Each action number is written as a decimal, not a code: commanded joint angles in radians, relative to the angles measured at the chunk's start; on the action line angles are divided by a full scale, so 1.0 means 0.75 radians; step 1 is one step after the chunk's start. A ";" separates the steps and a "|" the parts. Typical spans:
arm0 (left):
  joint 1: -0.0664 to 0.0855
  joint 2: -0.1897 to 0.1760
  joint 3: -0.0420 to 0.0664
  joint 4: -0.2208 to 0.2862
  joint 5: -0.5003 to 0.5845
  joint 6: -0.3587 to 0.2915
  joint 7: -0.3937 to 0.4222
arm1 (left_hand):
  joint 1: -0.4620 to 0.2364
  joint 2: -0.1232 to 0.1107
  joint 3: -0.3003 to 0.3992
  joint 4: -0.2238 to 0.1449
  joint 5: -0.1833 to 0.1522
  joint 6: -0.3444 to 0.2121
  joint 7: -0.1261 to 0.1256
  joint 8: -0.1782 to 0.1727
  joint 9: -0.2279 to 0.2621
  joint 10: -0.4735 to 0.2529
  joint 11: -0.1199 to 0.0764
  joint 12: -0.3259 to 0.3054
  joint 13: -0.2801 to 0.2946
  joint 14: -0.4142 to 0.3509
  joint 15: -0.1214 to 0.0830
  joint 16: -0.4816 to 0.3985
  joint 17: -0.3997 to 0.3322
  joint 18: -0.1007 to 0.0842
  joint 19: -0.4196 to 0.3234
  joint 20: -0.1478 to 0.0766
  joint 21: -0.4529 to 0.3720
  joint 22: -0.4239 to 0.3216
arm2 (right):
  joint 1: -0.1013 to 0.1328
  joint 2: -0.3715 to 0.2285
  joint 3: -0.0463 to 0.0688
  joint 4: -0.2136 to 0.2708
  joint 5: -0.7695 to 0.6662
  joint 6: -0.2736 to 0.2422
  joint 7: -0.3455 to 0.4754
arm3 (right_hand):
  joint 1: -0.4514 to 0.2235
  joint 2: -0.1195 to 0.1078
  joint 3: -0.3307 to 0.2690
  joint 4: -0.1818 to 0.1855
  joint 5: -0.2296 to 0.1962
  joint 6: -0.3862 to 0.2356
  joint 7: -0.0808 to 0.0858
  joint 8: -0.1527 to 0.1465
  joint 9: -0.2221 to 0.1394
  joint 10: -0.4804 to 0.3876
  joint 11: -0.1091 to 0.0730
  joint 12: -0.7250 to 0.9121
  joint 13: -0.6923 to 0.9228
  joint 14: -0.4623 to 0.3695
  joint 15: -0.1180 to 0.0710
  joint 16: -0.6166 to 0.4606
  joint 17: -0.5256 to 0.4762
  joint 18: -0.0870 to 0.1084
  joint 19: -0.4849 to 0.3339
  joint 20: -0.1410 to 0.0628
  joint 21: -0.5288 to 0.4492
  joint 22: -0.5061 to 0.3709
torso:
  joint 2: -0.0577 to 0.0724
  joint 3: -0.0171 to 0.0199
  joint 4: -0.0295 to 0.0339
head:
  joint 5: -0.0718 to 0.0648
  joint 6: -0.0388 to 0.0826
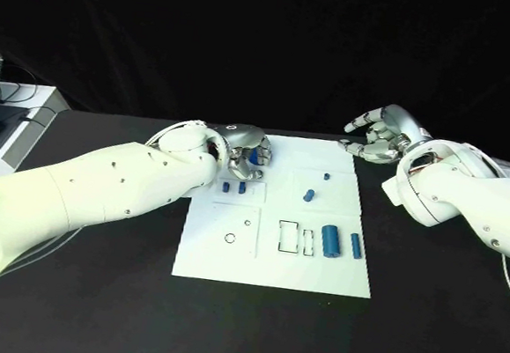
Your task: Assemble the parts on the task board
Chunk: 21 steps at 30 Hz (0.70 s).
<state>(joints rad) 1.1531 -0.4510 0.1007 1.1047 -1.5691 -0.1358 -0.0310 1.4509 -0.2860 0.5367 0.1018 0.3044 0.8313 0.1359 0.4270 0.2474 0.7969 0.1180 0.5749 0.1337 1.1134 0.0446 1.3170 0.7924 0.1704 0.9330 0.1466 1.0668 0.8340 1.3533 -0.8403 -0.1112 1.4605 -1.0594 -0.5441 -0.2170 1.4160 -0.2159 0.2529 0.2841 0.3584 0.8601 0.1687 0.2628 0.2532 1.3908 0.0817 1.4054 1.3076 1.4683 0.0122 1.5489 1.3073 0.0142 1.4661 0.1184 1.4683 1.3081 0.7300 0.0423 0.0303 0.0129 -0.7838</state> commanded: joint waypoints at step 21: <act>0.003 0.047 -0.004 -0.056 -0.047 0.084 -0.041 | -0.004 0.042 0.003 -0.002 -0.012 0.076 -0.006 -0.020 0.009 0.087 -0.022 0.012 -0.006 0.074 -0.012 0.077 0.046 -0.007 0.102 -0.007 0.068 0.083 | 0.000 0.002 0.001 0.009 -0.008 -0.004 0.014 | -0.002 -0.006 0.009 0.002 0.007 -0.007 -0.001 0.008 0.001 0.003 0.001 -0.001 0.111 0.114 -0.008 -0.004 0.262 0.015 0.079 -0.013 0.005 0.255 | 0.002 0.0002 -0.0008 | -0.007 -0.011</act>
<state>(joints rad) 1.1540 -0.4199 0.0977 1.0629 -1.5962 -0.0891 -0.0615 1.4459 -0.2646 0.5344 0.0997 0.3026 0.8813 0.1289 0.4173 0.2525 0.8567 0.1019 0.5805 0.1300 1.1620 0.0354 1.3705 0.8257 0.1704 1.0013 0.1427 1.1117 0.8946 1.3533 -0.8392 -0.1111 1.4649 -1.0595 -0.5459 -0.2167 1.4160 -0.2158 0.2528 0.2842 0.3583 0.8601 0.1686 0.2628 0.2531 1.3909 0.0817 1.4055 1.3073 1.4682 0.0123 1.5489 1.3073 0.0143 1.4661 0.1184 1.4680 1.3079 0.7312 0.0426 0.0293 0.0079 -0.7910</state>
